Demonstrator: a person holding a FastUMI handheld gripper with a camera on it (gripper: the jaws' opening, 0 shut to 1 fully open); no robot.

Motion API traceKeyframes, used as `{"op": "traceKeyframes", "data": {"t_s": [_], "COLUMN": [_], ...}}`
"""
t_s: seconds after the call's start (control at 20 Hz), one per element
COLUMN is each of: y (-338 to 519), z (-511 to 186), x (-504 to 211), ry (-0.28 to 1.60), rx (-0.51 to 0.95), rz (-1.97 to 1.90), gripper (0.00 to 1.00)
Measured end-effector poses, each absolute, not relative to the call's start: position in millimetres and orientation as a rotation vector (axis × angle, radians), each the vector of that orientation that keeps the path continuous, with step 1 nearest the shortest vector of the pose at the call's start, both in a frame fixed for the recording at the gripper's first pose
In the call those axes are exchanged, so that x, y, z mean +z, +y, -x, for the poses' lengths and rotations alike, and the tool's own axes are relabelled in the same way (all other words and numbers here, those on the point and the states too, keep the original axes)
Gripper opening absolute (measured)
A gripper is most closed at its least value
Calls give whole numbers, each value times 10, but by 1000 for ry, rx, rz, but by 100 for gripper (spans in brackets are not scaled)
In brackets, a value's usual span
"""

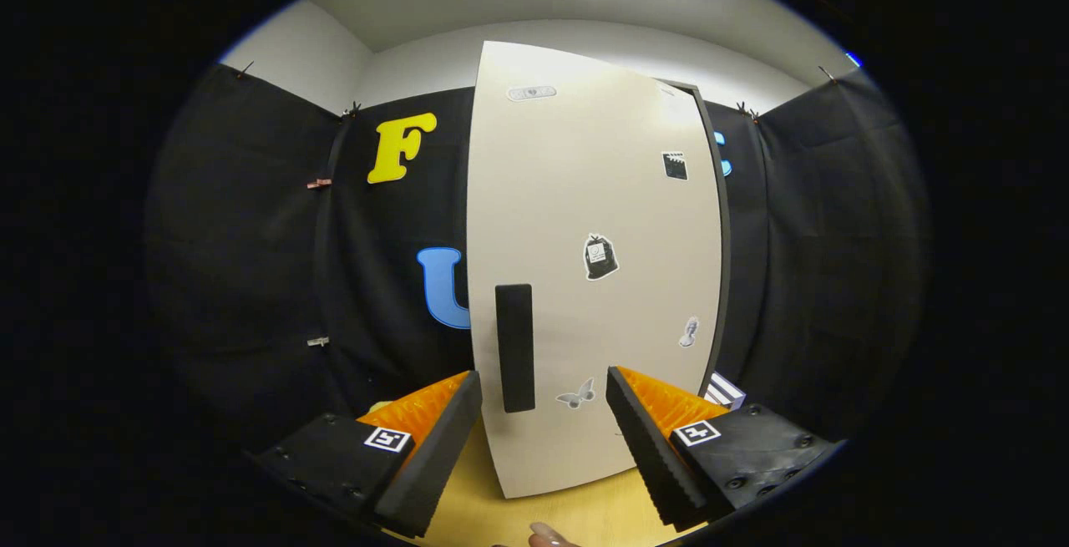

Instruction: Open the shoe cabinet door, grab the shoes and put them into the shoe cabinet, then close the shoe cabinet door.

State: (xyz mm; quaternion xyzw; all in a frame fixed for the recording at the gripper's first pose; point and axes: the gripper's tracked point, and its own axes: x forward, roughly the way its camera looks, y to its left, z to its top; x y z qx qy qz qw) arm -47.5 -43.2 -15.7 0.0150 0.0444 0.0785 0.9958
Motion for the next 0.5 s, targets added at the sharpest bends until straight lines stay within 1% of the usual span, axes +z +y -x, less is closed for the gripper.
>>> {"op": "traceKeyframes", "data": {"t_s": [0.5], "y": [-476], "z": [521], "x": [-122], "ry": [77], "rx": [149], "rz": [-34], "gripper": [98]}}
